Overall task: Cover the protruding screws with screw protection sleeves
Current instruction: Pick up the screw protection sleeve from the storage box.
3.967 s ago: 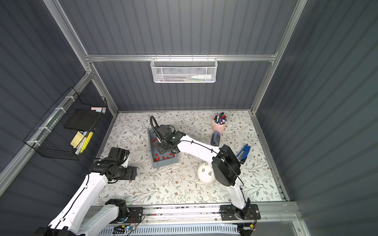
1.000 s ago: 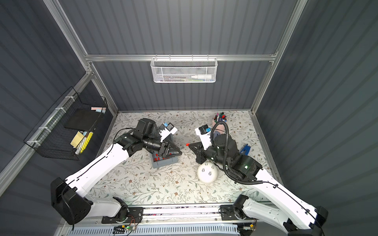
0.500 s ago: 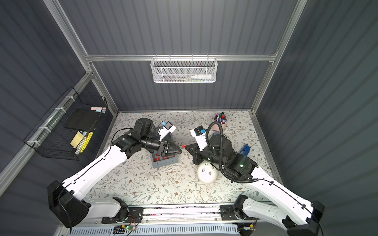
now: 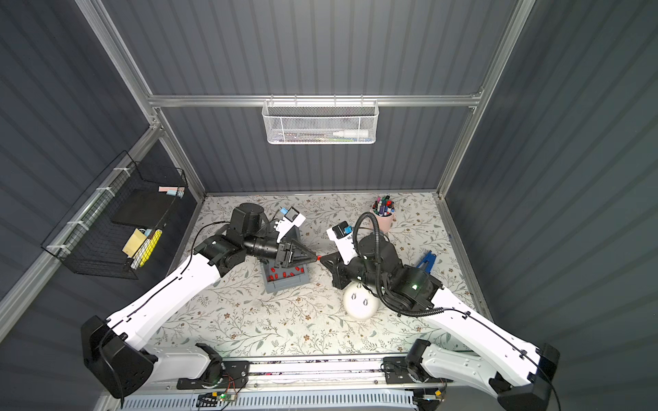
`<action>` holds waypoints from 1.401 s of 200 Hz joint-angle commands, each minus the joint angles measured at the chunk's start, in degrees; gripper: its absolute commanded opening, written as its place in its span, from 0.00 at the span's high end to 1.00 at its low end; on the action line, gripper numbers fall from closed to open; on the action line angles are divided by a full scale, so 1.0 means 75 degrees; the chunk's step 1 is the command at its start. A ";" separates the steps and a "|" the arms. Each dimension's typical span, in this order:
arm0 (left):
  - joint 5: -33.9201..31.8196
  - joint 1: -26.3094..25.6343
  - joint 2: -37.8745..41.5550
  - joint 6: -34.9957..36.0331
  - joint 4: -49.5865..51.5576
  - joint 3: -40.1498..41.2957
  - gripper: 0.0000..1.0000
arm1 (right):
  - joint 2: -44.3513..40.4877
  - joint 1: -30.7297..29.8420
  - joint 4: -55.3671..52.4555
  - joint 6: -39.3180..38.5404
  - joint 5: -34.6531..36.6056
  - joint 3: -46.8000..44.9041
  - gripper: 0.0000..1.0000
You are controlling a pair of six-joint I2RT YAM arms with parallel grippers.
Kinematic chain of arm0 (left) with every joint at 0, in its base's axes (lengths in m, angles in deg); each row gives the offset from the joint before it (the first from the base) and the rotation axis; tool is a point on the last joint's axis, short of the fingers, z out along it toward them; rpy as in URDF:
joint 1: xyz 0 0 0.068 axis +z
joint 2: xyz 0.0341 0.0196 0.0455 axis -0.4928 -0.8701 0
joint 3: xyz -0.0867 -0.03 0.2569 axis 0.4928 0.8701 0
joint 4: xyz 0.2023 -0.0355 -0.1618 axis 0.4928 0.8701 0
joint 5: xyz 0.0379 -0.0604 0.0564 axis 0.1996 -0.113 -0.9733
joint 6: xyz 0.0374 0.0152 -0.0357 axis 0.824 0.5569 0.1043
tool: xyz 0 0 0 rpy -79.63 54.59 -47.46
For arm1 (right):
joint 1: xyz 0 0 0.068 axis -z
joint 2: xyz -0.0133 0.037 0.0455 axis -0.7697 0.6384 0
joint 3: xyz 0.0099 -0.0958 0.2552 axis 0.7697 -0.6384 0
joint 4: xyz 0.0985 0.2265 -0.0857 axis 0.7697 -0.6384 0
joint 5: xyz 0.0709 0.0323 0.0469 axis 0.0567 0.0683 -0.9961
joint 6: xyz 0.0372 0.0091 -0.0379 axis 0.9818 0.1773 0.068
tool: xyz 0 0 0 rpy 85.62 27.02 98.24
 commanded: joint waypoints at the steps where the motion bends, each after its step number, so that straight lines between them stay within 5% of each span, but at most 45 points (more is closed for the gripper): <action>1: 0.0167 -0.0059 0.0029 -0.0167 -0.0266 0.0055 0.77 | 0.0073 -0.0050 -0.0132 -0.0040 0.0050 0.0310 1.00; 60: 0.0106 -0.0106 0.0005 -0.0012 -0.0074 0.0080 0.70 | 0.0062 -0.0073 -0.0130 -0.0028 0.0147 0.0313 1.00; 131: 0.0085 -0.0141 0.0049 0.0185 0.0040 0.0099 1.00 | 0.0098 -0.0085 -0.0143 -0.0015 0.0190 0.0319 1.00; 197: -0.0291 -0.0141 0.0213 0.0299 -0.0007 0.0339 1.00 | 0.0062 -0.0085 -0.0007 -0.0081 -0.0059 0.0266 1.00; 280: -0.0396 -0.0141 0.0478 0.0300 -0.0501 0.0724 1.00 | -0.0127 -0.0085 0.0137 0.0013 -0.0113 0.0394 0.49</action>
